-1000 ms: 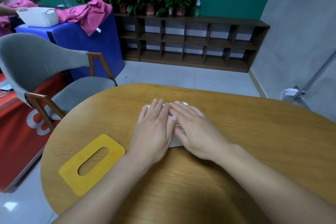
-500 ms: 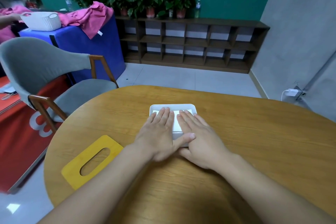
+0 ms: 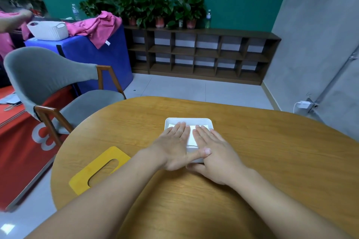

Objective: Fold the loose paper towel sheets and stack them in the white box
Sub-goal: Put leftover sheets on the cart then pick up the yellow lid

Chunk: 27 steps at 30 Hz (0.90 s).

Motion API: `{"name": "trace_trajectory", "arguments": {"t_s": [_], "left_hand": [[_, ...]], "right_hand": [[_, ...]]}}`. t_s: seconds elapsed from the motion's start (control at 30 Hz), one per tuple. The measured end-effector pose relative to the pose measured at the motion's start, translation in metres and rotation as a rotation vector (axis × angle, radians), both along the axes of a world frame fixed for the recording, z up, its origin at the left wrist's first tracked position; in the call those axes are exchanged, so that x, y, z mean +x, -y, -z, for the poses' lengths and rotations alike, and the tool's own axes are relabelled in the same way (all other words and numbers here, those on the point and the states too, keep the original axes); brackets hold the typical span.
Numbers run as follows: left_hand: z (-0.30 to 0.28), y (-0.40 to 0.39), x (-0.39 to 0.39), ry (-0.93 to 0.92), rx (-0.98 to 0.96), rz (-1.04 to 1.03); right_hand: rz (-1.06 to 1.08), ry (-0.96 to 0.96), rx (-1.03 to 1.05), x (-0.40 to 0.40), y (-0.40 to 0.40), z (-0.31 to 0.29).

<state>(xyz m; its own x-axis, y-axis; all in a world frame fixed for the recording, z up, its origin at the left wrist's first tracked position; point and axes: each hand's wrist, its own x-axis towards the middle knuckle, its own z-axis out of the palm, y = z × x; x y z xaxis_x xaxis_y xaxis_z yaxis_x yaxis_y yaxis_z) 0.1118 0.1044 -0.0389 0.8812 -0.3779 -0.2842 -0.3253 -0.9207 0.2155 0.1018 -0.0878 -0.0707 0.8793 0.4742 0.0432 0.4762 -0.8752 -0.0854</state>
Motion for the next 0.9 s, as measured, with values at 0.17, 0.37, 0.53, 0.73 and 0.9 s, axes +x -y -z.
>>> {"name": "trace_trajectory", "arguments": {"t_s": [0.17,0.37,0.53,0.73,0.9], "left_hand": [[0.005,0.006,-0.012,0.052,-0.102,-0.03],[-0.004,0.001,-0.021,0.058,-0.21,-0.044],[-0.029,-0.032,-0.036,0.171,-0.504,-0.127],[-0.006,-0.138,-0.097,0.315,-0.821,-0.558],[0.045,-0.188,-0.125,0.346,-0.613,-0.694]], "right_hand": [[0.018,-0.014,0.029,-0.014,0.008,-0.005],[0.002,-0.004,0.054,-0.019,0.012,-0.025],[-0.028,0.104,0.091,-0.028,0.004,-0.047],[-0.124,0.101,0.382,-0.064,-0.068,-0.049],[-0.178,-0.077,0.434,-0.08,-0.166,-0.021]]}}
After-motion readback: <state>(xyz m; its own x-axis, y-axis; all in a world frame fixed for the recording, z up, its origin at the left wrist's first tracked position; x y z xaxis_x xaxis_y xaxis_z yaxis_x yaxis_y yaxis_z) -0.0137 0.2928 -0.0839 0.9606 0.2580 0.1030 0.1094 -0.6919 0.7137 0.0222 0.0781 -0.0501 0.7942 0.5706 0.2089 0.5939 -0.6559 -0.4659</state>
